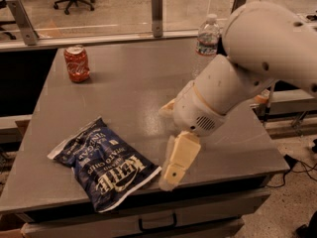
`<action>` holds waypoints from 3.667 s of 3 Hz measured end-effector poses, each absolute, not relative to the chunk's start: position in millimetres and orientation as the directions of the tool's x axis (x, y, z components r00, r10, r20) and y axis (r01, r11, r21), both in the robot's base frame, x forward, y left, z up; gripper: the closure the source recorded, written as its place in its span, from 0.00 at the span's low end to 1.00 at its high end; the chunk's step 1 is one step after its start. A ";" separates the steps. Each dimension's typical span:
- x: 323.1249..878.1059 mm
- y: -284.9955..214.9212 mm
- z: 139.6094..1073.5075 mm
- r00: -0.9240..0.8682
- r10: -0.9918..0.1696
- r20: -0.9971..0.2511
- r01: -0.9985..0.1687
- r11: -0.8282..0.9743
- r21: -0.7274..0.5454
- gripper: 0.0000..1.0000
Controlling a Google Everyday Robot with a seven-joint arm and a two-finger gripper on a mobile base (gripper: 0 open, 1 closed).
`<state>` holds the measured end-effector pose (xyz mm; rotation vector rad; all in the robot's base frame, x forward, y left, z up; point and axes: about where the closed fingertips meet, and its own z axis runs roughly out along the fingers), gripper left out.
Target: Move blue chip bag near water bottle
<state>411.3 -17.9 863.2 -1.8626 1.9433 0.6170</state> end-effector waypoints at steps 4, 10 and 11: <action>389.7 65.4 820.8 -0.088 -0.709 -0.700 -0.994 0.018 0.107 0.39; 389.9 65.1 824.1 -0.089 -0.708 -0.700 -0.994 0.020 0.106 1.00; 389.9 65.1 824.2 -0.089 -0.708 -0.700 -0.994 0.020 0.106 1.00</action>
Offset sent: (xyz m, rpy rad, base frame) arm -0.0189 0.0894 -0.0540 0.2363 0.0324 0.0091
